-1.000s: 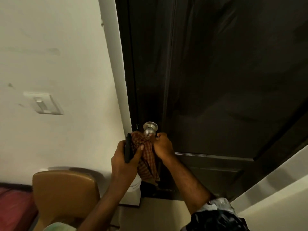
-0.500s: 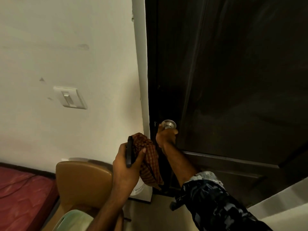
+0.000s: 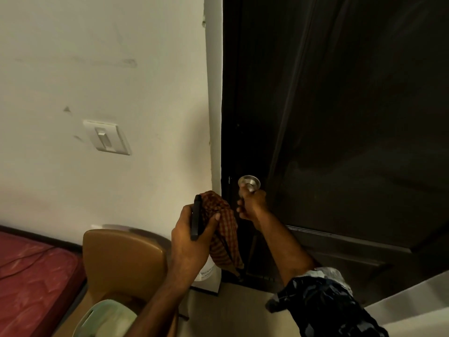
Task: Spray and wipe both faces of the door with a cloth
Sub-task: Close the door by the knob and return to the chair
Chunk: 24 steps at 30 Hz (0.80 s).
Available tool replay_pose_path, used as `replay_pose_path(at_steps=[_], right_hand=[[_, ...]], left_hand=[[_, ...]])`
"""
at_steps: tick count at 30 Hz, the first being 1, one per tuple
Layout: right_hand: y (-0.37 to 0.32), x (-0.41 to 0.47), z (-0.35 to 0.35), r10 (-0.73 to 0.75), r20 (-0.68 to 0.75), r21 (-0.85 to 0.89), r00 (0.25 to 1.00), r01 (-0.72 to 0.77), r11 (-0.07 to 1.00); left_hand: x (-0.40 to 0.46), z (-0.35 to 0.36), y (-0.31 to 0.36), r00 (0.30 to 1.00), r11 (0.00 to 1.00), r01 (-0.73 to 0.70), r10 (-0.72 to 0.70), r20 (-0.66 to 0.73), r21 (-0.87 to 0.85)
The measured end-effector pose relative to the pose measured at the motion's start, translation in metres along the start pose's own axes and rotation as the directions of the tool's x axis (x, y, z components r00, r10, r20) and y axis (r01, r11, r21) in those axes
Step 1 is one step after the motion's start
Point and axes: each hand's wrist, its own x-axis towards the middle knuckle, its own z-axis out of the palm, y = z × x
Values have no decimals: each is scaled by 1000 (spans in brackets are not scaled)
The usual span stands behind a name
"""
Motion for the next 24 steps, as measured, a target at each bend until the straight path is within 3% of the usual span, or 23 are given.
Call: replay_pose_path(at_steps=[3, 6, 9, 13, 20, 24], right_hand=[[5, -3, -7, -169, 15, -258, 985, 167, 952], [22, -1, -12, -395, 85, -535, 915, 377, 756], [23, -3, -20, -429, 145, -571, 892, 429, 699], [18, 9, -31, -460, 273, -720, 845, 496, 485], [9, 3, -41, -439, 315, -673, 841, 524, 522], [13, 7, -40, -469, 349, -695, 811, 560, 451]], left_hand=[[-1, 6, 1, 1000, 1000, 3, -3, 24, 18], [0, 12, -1, 999, 999, 10, -12, 35, 42], [1, 15, -3, 999, 998, 12, -15, 45, 70], [3, 15, -5, 998, 998, 23, -26, 55, 51], [-2, 9, -9, 998, 999, 33, -34, 47, 17], [-6, 8, -7, 999, 999, 29, -29, 35, 16]])
